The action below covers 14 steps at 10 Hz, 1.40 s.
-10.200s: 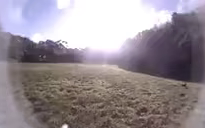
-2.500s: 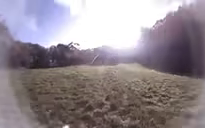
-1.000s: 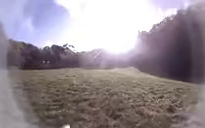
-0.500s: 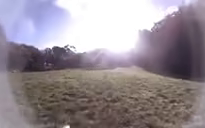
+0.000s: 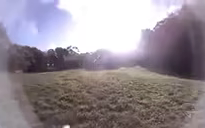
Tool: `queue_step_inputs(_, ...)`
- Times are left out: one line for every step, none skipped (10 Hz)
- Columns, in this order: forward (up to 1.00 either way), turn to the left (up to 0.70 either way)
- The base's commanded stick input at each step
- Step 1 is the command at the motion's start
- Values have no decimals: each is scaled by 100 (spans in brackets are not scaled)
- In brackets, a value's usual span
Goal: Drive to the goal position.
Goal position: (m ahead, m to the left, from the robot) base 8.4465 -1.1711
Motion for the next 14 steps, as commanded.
queue_step_inputs(70, 0)
queue_step_inputs(70, 0)
queue_step_inputs(70, 0)
queue_step_inputs(70, 0)
queue_step_inputs(70, 0)
queue_step_inputs(70, 0)
queue_step_inputs(70, 0)
queue_step_inputs(70, 0)
queue_step_inputs(70, 0)
queue_step_inputs(70, 0)
queue_step_inputs(70, 0)
queue_step_inputs(70, 0)
queue_step_inputs(70, 0)
queue_step_inputs(70, 0)
